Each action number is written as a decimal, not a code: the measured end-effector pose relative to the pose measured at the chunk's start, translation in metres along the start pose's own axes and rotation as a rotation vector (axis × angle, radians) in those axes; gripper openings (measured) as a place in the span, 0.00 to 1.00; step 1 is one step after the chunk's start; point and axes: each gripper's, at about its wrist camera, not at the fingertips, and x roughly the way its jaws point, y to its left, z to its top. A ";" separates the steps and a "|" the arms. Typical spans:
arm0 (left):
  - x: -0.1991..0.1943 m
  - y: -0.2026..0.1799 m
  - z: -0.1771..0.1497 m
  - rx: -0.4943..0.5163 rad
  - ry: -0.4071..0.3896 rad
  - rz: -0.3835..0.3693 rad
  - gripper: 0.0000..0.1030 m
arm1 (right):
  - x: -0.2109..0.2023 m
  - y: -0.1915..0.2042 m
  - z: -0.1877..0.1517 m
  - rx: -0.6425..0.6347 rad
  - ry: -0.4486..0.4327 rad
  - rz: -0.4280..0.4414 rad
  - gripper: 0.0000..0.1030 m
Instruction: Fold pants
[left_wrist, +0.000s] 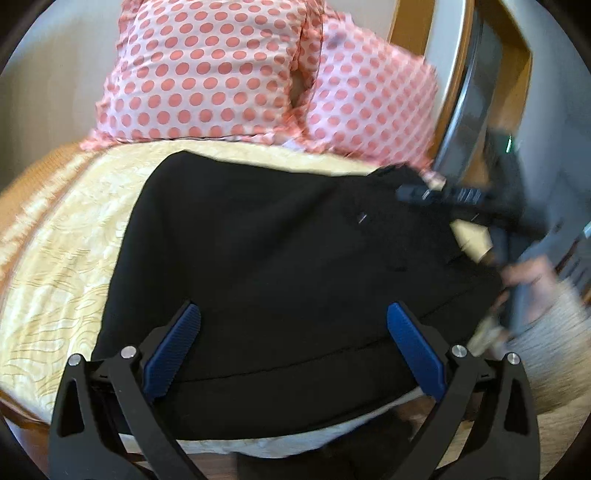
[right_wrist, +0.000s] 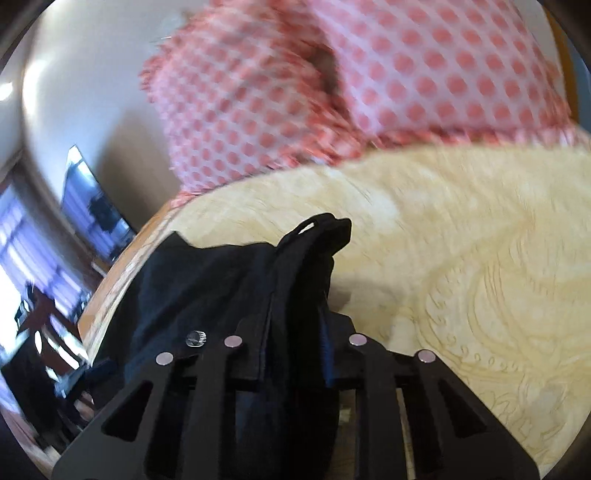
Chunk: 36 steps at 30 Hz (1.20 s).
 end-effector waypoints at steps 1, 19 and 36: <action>-0.006 0.005 0.006 -0.025 -0.016 -0.023 0.98 | 0.001 0.000 0.001 -0.003 0.006 -0.008 0.21; 0.082 0.133 0.093 -0.357 0.294 0.009 0.33 | 0.029 -0.031 0.000 0.134 0.115 0.008 0.28; 0.127 0.125 0.213 -0.192 0.113 0.157 0.12 | 0.064 -0.029 0.130 -0.010 -0.087 -0.011 0.19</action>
